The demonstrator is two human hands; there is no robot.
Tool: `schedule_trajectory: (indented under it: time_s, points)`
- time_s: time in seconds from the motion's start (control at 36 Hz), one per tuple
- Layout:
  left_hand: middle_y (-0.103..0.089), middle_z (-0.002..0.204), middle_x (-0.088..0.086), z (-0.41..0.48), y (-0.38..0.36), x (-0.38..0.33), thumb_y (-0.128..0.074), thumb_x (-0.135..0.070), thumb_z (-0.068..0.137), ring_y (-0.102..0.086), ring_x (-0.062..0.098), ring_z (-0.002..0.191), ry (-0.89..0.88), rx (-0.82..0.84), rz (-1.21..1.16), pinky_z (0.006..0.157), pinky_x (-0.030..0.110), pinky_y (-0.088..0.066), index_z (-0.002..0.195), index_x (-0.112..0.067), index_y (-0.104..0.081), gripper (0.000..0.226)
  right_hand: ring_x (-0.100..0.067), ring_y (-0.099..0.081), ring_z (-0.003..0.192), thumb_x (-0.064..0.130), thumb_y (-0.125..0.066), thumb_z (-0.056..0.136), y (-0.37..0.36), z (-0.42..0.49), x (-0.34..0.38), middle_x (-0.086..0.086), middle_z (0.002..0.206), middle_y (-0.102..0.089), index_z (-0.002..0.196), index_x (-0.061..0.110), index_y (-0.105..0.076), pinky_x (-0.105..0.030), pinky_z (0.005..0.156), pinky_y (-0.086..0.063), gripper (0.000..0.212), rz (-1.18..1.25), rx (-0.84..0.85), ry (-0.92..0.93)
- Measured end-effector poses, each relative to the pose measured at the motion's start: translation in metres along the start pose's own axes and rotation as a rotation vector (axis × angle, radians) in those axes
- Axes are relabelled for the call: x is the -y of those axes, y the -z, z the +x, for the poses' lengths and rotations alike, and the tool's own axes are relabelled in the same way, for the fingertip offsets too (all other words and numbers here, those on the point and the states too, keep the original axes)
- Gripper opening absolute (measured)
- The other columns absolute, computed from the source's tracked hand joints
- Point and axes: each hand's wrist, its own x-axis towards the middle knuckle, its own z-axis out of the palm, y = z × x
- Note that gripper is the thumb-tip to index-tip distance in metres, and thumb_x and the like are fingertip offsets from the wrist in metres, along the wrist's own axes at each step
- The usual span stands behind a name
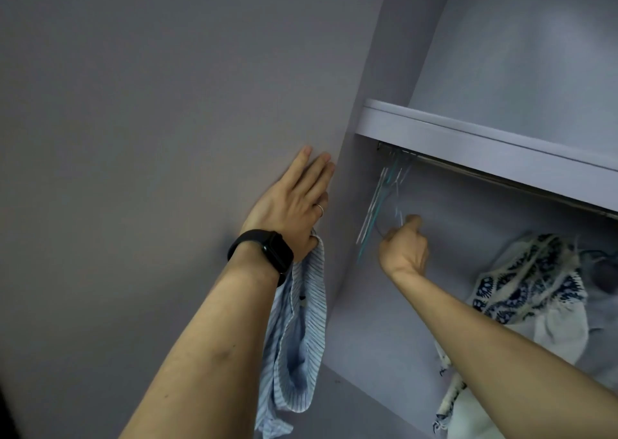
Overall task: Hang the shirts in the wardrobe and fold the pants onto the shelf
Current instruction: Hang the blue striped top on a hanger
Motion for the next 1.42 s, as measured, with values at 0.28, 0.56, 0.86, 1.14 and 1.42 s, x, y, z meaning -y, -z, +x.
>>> schedule_trajectory:
  time_s: [0.28,0.56,0.86,1.14,1.42]
  points:
    - [0.01,0.166,0.02,-0.001,-0.003,0.002,-0.018,-0.069,0.094,0.013,0.041,0.152,0.021,-0.042,0.023,0.11,0.066,0.026,0.159,-0.022,-0.014,0.08,-0.044,-0.058,0.118,0.013,-0.054,0.096,0.012,0.007,0.003,-0.022,0.129,-0.059,0.126,0.006,-0.057,-0.041,0.095,-0.048,0.031,-0.086,0.017,-0.082]
    - [0.009,0.166,0.019,-0.001,-0.004,-0.002,-0.018,-0.07,0.094,0.013,0.041,0.152,0.013,-0.046,0.03,0.11,0.067,0.025,0.159,-0.022,-0.014,0.081,-0.04,-0.056,0.116,0.017,-0.051,0.098,0.011,0.003,0.002,-0.019,0.124,-0.059,0.125,0.01,-0.051,-0.044,0.087,-0.048,0.029,-0.326,-0.039,0.031]
    - [0.009,0.166,0.019,-0.001,-0.006,-0.003,-0.017,-0.071,0.092,0.013,0.041,0.152,0.014,-0.057,0.042,0.111,0.067,0.023,0.159,-0.023,-0.014,0.082,-0.044,-0.059,0.117,0.018,-0.055,0.095,0.026,0.01,0.003,-0.025,0.125,-0.062,0.123,0.004,-0.063,-0.043,0.095,-0.052,0.032,-0.236,0.063,-0.039]
    - [0.009,0.166,0.019,-0.001,-0.004,-0.004,-0.016,-0.071,0.093,0.014,0.042,0.151,0.007,-0.052,0.045,0.11,0.068,0.025,0.159,-0.023,-0.013,0.082,-0.041,-0.061,0.111,0.026,-0.049,0.096,0.037,0.02,-0.011,-0.021,0.12,-0.065,0.12,0.003,-0.054,-0.04,0.085,-0.049,0.033,-0.507,0.099,0.11]
    - [0.011,0.165,0.021,-0.002,-0.001,-0.002,-0.017,-0.069,0.095,0.014,0.043,0.151,-0.001,-0.035,0.04,0.108,0.068,0.026,0.159,-0.021,-0.012,0.08,-0.052,-0.059,0.107,0.008,-0.049,0.1,0.029,0.036,0.001,-0.031,0.122,-0.056,0.129,-0.003,-0.042,-0.048,0.085,-0.048,0.032,-0.309,0.033,0.166]
